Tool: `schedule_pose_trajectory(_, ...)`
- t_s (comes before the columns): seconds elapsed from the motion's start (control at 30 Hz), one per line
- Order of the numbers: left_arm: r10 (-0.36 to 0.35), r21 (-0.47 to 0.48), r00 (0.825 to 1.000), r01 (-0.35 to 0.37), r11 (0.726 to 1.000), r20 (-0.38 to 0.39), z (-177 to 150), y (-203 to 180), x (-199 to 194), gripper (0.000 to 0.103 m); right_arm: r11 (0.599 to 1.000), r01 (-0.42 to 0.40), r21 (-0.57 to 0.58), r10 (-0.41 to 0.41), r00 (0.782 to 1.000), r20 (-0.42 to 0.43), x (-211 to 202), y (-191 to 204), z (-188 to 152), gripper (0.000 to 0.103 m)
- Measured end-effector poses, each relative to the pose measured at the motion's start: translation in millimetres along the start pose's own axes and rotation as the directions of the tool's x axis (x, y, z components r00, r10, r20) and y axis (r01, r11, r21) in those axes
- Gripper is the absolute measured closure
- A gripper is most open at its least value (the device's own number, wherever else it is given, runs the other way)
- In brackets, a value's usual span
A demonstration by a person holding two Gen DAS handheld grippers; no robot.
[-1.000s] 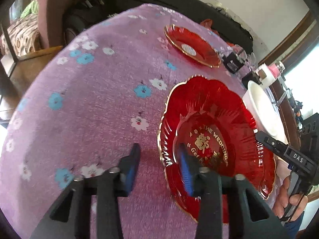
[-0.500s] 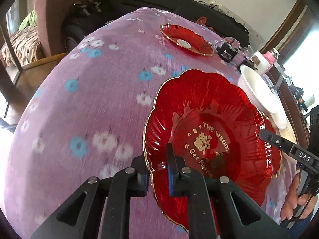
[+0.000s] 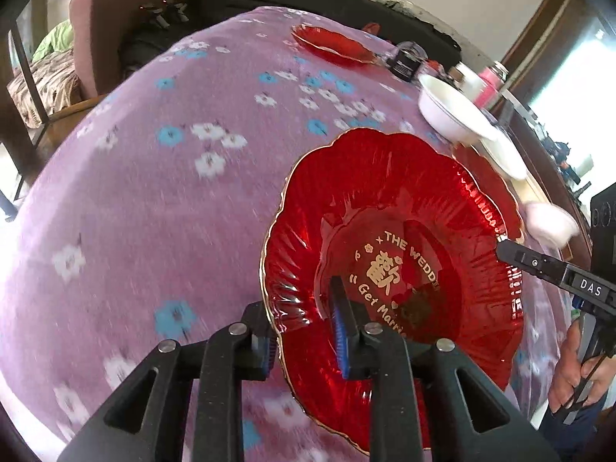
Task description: Organize plates and bowls
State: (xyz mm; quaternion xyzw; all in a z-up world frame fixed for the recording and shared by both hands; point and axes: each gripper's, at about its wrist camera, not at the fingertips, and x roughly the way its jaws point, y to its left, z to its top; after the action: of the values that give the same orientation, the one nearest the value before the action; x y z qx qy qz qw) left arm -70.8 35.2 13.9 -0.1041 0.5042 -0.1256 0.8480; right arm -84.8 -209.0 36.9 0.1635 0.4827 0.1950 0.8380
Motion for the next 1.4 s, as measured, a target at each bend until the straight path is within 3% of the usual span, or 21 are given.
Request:
schedule_pose_trajectory(0.27,-0.035,0.067,0.999,0.036,0.997,-0.02,-18.6,-29.8,1.7,0.077,1.0,0.007,0.026,-0.007,1.0,0.008,-27.0,-19.7,-32.4,0.096)
schedule_pose_trajectory(0.4,-0.069,0.068,0.997,0.07,0.995,-0.017,-21.0,-30.3,-0.1,0.061,1.0,-0.008,0.011,0.008,1.0,0.012,-36.7,-23.6,-37.1,0.094)
schedule_pose_trajectory(0.6,-0.079,0.066,0.996,0.077,0.995,0.03,-22.8,-20.2,-17.9,0.046,0.998,-0.004,0.055,-0.002,0.993,0.115,-69.9,-45.5,-30.6,0.093)
schedule_pose_trajectory(0.97,-0.047,0.021,0.998,0.047,0.999,0.036,-17.2,-1.6,-22.4,0.046,0.977,0.016,0.214,-0.045,0.99,0.135,-77.1,-102.4,-40.1,0.092)
schedule_pose_trajectory(1.23,-0.027,0.09,0.999,0.023,0.996,0.036,4.0,-22.8,-36.3,0.046,0.978,0.043,0.204,-0.078,0.983,0.165,-84.2,-108.2,-23.1,0.091)
schedule_pose_trajectory(1.4,-0.017,0.165,0.999,0.011,0.986,0.032,31.5,-54.8,-43.3,0.044,0.975,0.038,0.219,-0.085,0.975,0.206,-86.3,-111.3,8.3,0.082)
